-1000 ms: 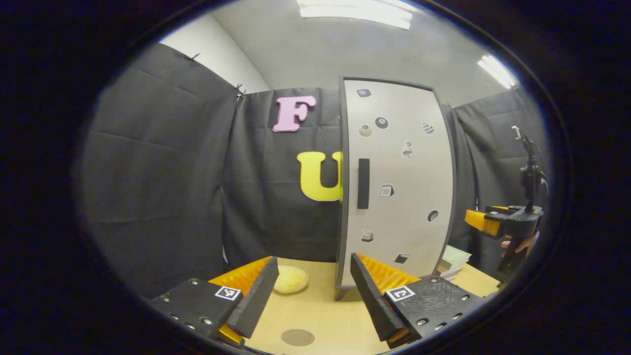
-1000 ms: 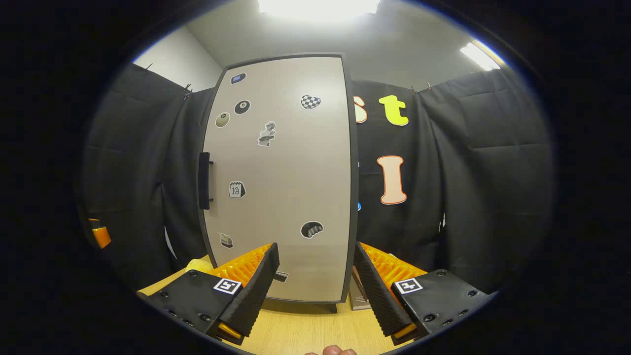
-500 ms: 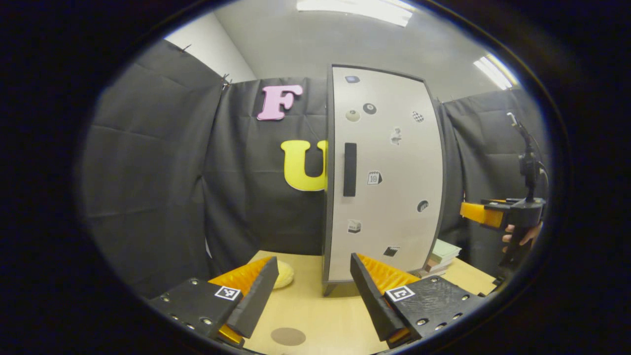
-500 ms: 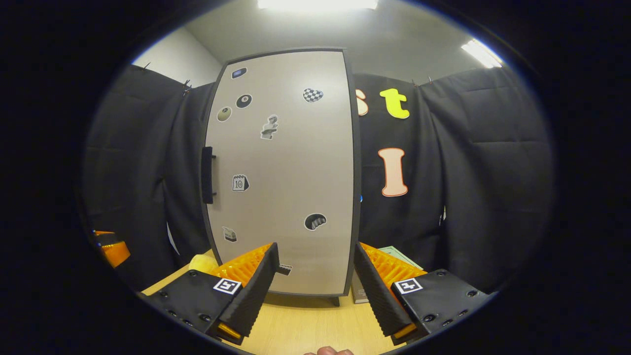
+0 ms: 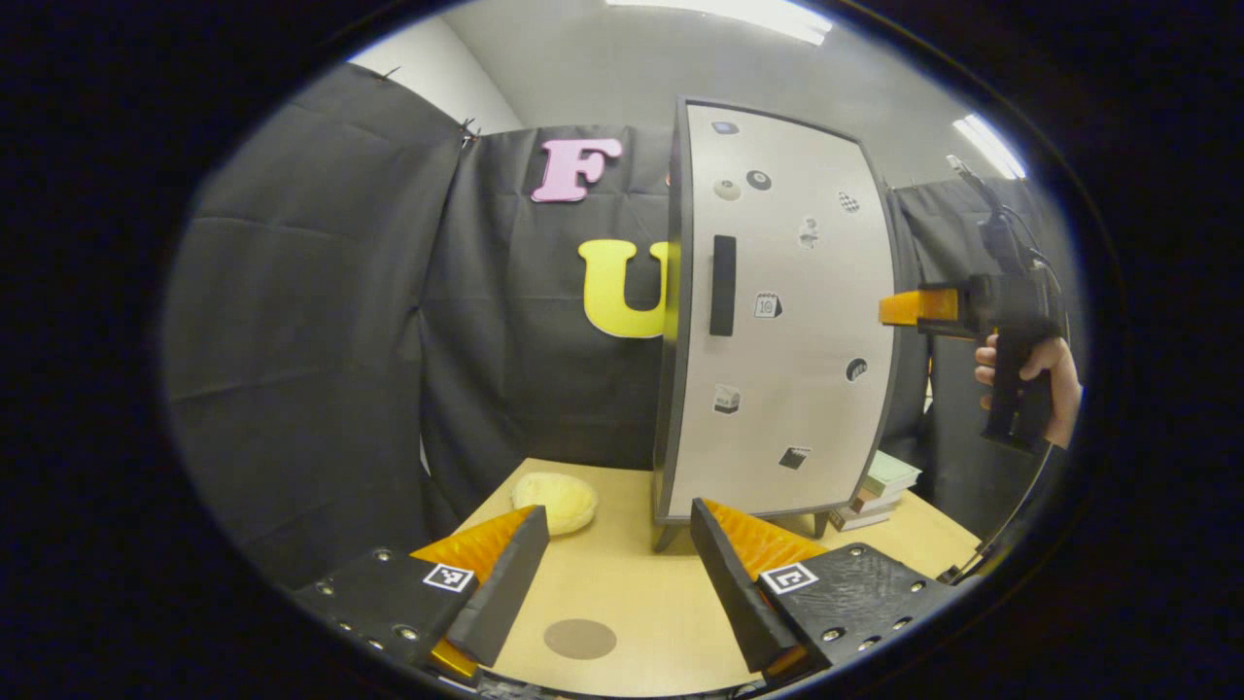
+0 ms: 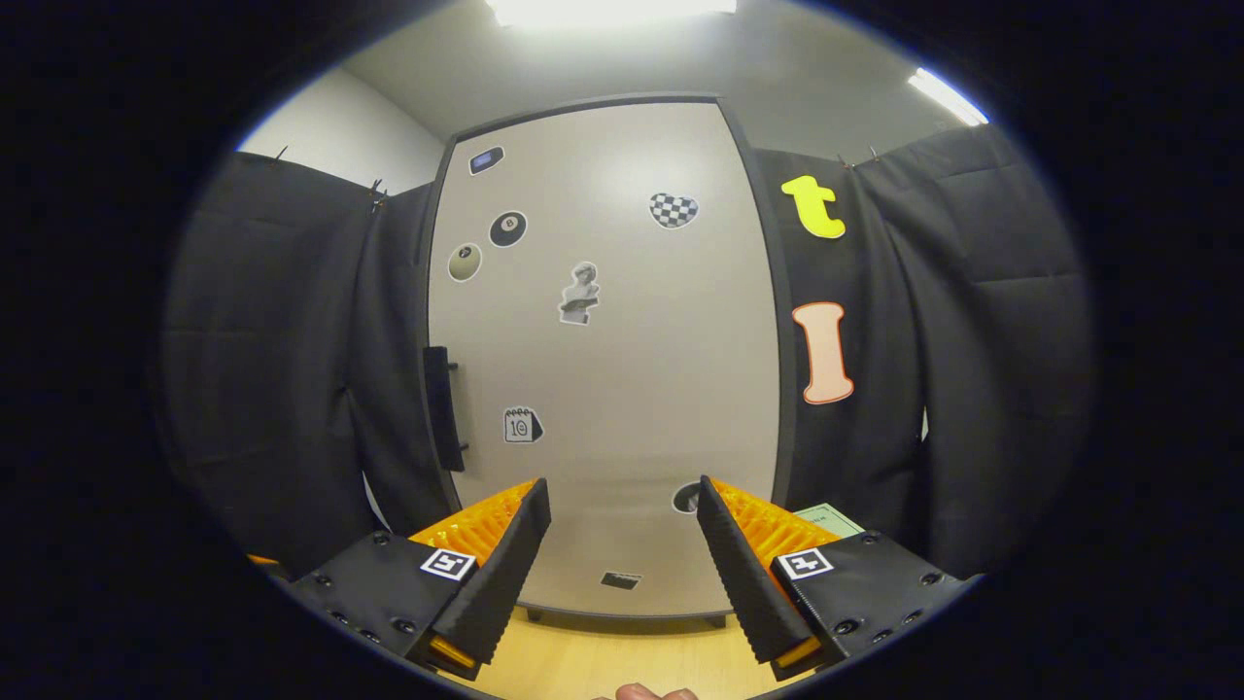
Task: Open the cabinet door with the right hand, grasp the bottle in the cabinet with the left hand and place it on the coaster, then close the cabinet door with the right hand.
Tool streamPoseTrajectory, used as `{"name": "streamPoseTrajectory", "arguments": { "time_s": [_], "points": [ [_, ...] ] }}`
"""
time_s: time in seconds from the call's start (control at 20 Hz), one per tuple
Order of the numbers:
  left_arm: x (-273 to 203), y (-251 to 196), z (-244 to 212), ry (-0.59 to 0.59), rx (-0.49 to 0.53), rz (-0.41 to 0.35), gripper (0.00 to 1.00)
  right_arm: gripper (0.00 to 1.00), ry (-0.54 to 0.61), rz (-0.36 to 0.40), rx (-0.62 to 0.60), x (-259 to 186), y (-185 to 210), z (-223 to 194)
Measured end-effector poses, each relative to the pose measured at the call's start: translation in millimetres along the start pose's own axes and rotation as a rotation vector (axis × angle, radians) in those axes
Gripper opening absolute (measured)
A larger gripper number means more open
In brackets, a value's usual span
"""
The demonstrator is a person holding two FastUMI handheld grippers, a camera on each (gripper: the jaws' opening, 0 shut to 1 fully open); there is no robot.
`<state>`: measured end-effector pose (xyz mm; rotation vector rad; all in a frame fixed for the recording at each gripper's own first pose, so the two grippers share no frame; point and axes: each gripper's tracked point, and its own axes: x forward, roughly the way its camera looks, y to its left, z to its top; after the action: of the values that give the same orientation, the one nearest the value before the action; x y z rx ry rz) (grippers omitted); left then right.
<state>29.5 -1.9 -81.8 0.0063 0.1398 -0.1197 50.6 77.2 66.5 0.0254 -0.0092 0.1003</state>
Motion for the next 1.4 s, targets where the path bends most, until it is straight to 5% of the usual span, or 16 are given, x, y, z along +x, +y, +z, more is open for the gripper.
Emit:
{"name": "streamPoseTrajectory", "arguments": {
  "time_s": [0.55,1.1,1.2,1.3,1.4],
  "points": [
    [-29.5,72.6,-45.9,0.070,-0.110,0.167,0.91,0.97,-0.048,0.134,0.024,72.3,113.1,41.8],
    [-44.3,121.1,-80.6,0.124,-0.136,0.249,0.91,0.96,0.070,0.088,-0.063,128.2,160.8,1.8],
    [-47.3,123.3,-84.9,0.129,-0.131,0.256,0.91,0.83,0.093,0.077,-0.054,133.2,162.0,-3.0],
    [-48.2,124.9,-90.5,0.139,-0.130,0.262,0.91,0.58,0.107,0.062,-0.044,133.5,162.5,-5.2],
    [-51.8,125.6,-95.0,0.147,-0.136,0.266,0.91,0.48,0.126,0.054,-0.037,137.3,165.0,-8.1]
  ]
}}
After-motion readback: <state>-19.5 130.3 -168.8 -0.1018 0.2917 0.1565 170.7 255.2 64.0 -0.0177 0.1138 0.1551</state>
